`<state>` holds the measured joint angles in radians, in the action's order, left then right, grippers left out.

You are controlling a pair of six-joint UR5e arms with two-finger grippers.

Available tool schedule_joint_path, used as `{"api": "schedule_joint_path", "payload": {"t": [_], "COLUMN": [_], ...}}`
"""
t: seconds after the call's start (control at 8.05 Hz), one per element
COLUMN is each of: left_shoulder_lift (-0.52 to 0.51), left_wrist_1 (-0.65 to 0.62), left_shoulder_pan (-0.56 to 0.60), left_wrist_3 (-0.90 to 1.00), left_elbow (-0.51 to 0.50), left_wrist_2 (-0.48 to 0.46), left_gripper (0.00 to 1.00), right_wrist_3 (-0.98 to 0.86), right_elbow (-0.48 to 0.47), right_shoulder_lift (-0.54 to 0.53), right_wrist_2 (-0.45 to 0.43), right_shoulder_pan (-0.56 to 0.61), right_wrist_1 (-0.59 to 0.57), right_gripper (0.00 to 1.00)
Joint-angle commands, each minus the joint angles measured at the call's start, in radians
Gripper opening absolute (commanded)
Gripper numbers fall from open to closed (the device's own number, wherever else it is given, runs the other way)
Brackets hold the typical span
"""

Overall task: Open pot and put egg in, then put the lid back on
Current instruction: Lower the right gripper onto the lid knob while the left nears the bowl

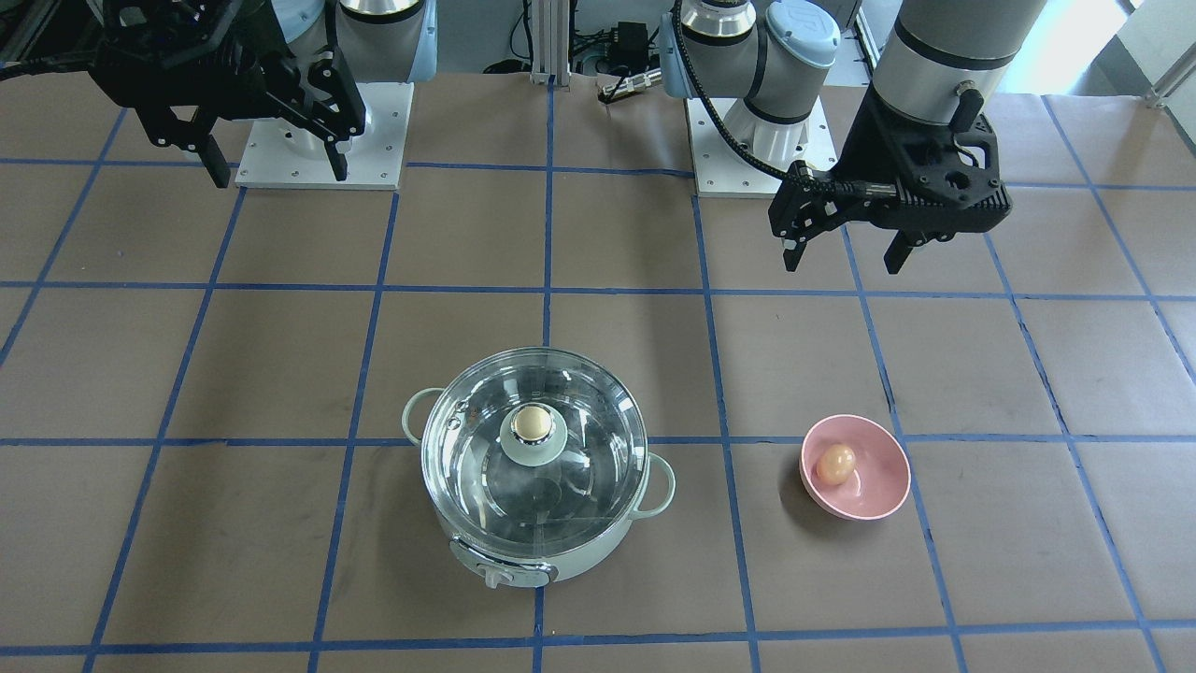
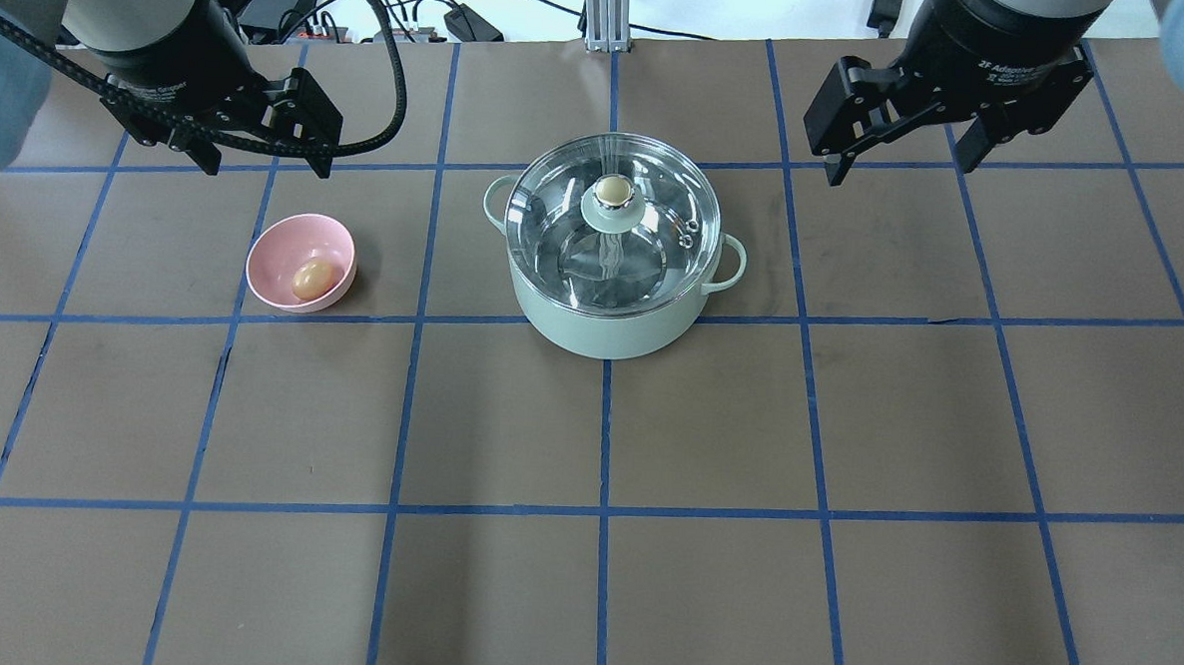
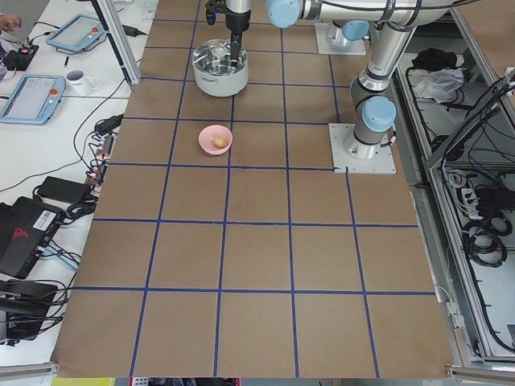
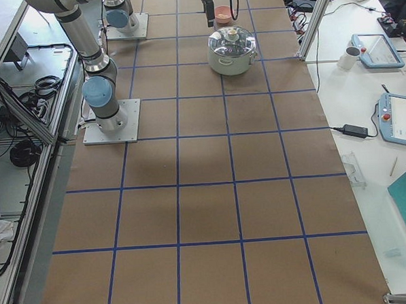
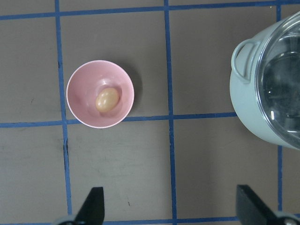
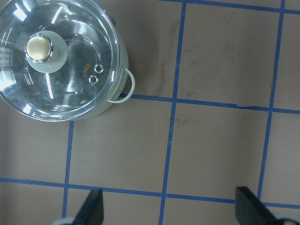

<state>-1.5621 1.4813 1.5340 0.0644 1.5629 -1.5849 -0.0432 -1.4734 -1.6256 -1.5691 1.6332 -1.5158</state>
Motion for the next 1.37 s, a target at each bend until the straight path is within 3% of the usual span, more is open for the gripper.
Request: {"api": "schedule_joint_path", "payload": {"t": [0.0, 0.25, 0.62, 0.99, 1.24], "left_shoulder_lift": [-0.001, -0.012, -0.044, -0.114, -0.157], "left_wrist_1": [-0.001, -0.006, -0.052, -0.088, -0.157], "left_shoulder_pan": [-0.008, -0.061, -0.158, -0.225, -0.230], "left_wrist_3": [0.000, 0.006, -0.011, -0.015, -0.015], "left_elbow": [-0.003, -0.004, 0.011, 0.013, 0.016], "left_wrist_2": [0.006, 0.002, -0.004, -0.001, -0.004], "left_gripper": [1.00, 1.00, 1.00, 1.00, 1.00], "right_wrist_3": [-0.004, 0.025, 0.187, 0.414, 0.482], "right_elbow": [-0.001, 0.022, 0.142, 0.148, 0.147], "right_shoulder_lift": [0.001, 0.045, 0.261, 0.421, 0.486], "right_wrist_2": [0.000, 0.001, -0.009, -0.015, -0.040], "right_shoulder_pan": [-0.001, 0.002, 0.101, 0.253, 0.281], "right_wrist_1": [-0.003, -0.015, -0.145, -0.355, -0.397], "right_gripper": [1.00, 1.00, 1.00, 1.00, 1.00]}}
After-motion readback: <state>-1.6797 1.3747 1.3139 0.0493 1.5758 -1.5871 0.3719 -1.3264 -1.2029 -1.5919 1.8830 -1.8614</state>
